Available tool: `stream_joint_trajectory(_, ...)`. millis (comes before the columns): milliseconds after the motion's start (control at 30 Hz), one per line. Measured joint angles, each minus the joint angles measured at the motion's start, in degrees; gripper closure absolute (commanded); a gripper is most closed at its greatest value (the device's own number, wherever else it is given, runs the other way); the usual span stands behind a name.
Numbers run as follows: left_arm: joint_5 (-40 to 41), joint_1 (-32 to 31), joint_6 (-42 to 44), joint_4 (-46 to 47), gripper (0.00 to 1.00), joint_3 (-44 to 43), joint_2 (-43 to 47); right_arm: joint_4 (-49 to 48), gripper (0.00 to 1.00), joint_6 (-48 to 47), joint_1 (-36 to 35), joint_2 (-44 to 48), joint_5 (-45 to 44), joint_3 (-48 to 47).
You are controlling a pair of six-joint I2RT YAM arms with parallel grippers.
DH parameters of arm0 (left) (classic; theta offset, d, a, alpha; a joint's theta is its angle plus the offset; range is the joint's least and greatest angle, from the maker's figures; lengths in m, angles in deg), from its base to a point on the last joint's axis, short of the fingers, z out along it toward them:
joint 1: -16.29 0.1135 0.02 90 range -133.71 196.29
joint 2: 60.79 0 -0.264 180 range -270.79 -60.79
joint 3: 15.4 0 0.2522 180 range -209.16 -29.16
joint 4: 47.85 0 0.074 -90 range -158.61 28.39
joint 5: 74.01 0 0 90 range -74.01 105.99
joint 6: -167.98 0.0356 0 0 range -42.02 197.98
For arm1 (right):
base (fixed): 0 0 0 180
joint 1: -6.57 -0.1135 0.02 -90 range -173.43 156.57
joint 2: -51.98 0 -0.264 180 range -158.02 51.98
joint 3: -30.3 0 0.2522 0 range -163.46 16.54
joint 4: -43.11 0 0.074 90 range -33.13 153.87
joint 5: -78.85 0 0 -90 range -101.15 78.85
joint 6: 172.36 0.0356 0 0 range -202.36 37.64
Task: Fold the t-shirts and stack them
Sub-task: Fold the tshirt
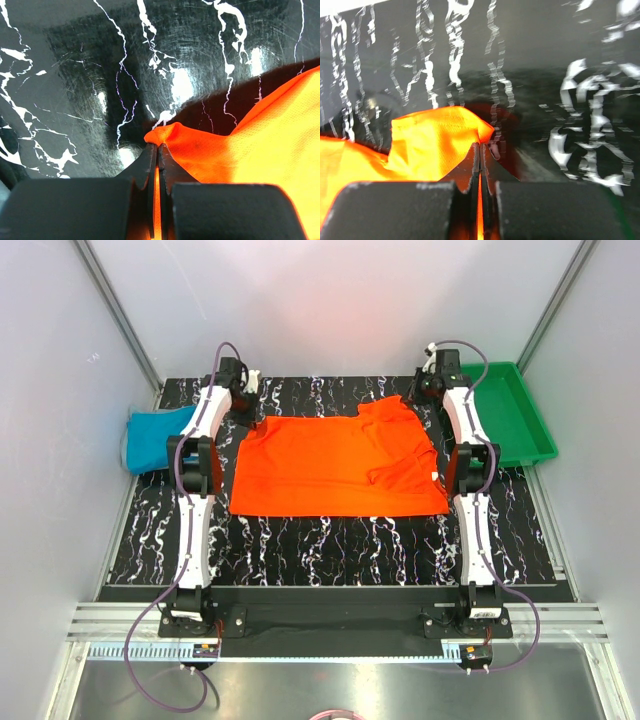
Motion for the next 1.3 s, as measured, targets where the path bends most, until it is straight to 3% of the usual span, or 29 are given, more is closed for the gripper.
stream_joint_trajectory(567, -0.9, 0.0, 0.4, -1.0, 1.00, 0.7, 1.0, 0.2, 1.00, -1.2, 1.1, 0.7, -1.1, -0.2)
stream_joint_trajectory(900, -2.0, 0.0, 0.4, -1.6, 1.00, 1.0, 8.7, 1.9, 1.00, -1.7, 1.6, 10.2, 2.1, 3.9)
stream_joint_trajectory(1300, -2.4, 0.4, 0.4, -2.4, 1.00, 4.7, 9.8, 5.2, 1.00, -3.6, 3.4, 17.2, 6.3, 14.9)
